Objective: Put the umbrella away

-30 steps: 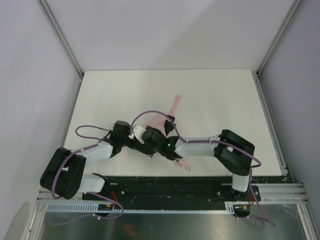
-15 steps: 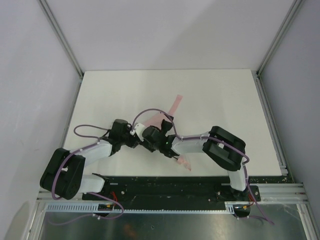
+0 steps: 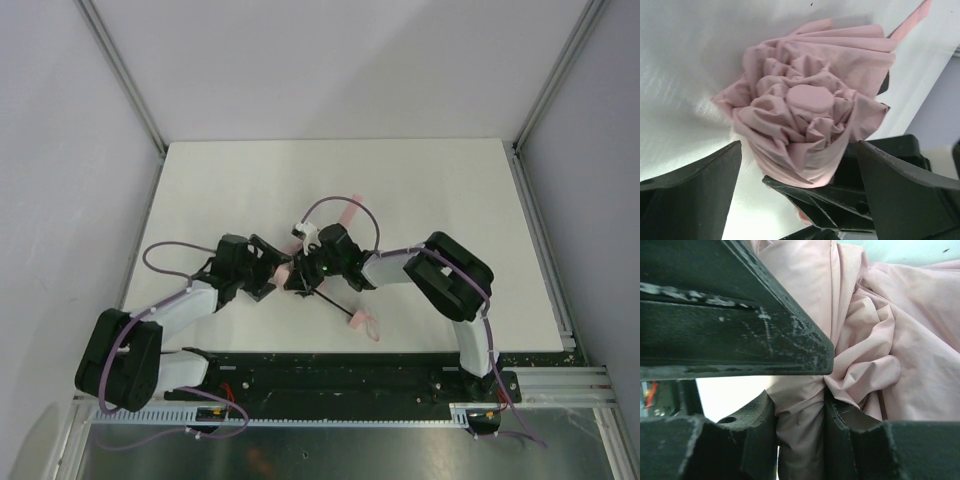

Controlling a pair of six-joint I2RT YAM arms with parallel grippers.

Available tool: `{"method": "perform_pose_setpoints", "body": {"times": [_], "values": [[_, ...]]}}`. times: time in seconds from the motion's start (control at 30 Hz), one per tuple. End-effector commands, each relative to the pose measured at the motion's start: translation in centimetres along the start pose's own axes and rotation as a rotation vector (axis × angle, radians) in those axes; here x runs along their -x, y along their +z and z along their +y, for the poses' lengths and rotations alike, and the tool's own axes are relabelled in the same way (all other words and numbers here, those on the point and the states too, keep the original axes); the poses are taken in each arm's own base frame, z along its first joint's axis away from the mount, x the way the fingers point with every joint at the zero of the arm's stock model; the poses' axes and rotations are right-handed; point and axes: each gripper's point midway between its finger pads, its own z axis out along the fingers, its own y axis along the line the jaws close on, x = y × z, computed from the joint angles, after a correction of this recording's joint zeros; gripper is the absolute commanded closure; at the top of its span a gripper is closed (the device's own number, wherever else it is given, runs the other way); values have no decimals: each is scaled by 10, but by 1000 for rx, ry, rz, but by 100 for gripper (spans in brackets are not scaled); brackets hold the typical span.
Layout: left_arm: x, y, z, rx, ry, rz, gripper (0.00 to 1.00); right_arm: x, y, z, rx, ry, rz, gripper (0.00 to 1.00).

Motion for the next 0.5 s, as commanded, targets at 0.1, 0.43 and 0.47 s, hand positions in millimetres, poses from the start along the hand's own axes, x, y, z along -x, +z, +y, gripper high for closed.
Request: {"method": "perform_pose_setpoints", "body": {"times": [0.1, 0.43, 0.47], "values": [[-6, 5, 9, -26, 9, 25, 1, -116, -8, 5, 107, 411, 330, 100], [-7, 6, 53, 73, -68, -56, 10, -97, -12, -5, 215, 570, 274, 100], [-5, 6, 53, 74, -66, -65, 11, -94, -13, -4, 229, 578, 272, 100]]}}
